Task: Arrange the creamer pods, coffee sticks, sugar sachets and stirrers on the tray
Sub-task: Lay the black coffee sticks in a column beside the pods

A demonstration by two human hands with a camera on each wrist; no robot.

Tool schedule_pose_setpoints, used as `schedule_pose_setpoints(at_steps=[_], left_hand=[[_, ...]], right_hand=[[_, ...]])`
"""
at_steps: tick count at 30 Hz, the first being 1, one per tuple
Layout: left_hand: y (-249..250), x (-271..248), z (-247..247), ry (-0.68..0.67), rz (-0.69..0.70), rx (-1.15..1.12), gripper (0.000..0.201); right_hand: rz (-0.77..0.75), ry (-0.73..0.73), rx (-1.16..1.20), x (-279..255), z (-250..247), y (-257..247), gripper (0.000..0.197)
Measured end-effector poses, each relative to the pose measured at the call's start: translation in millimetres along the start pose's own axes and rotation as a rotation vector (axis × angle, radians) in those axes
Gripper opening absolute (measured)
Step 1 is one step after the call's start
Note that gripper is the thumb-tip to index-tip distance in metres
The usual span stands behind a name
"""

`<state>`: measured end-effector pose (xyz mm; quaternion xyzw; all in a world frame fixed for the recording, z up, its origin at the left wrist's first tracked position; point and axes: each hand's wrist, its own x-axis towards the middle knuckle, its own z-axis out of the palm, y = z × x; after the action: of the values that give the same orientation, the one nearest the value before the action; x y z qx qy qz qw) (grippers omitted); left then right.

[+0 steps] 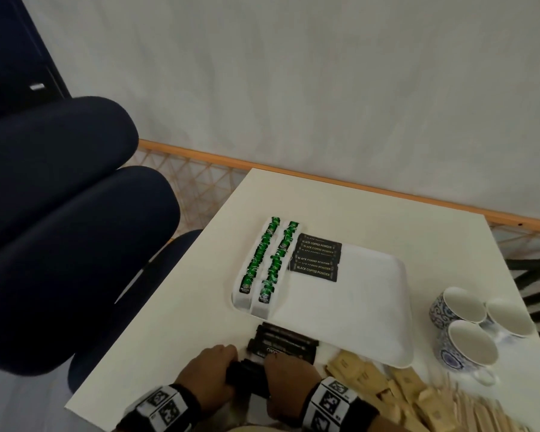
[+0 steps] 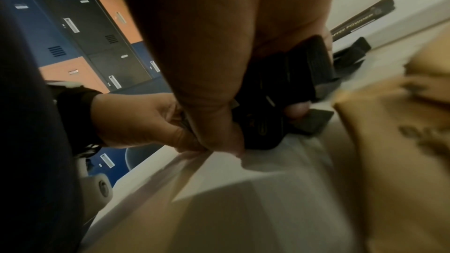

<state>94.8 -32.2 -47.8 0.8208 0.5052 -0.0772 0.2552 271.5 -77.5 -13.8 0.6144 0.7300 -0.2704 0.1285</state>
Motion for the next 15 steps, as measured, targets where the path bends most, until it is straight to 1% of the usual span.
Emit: schedule_pose_setpoints(at_steps=[3, 6, 10, 12, 15], left_hand=[[-3, -1, 2, 0.005, 0.011, -0.006, 0.024], [-3, -1, 3, 0.035, 0.012, -0.021, 0.022], [-5, 0, 3, 0.055, -0.001, -0.04, 0.033], [-9, 1, 2, 0.058, 0.004, -0.043, 0.035], [-15, 4, 0, 0.019, 0.027, -0.052, 0.034]], right_hand=[[0.0, -0.014, 0.018, 3, 1, -2, 0.053], [-0.016, -0.014, 0.009, 3, 1, -2, 0.048], [-0.026, -0.05, -0.032, 5, -5, -2, 0.046], [-0.02, -0.064, -0.036, 5, -6, -3, 0.047], [-0.018, -0.062, -0.043, 6, -6, -4, 0.047]])
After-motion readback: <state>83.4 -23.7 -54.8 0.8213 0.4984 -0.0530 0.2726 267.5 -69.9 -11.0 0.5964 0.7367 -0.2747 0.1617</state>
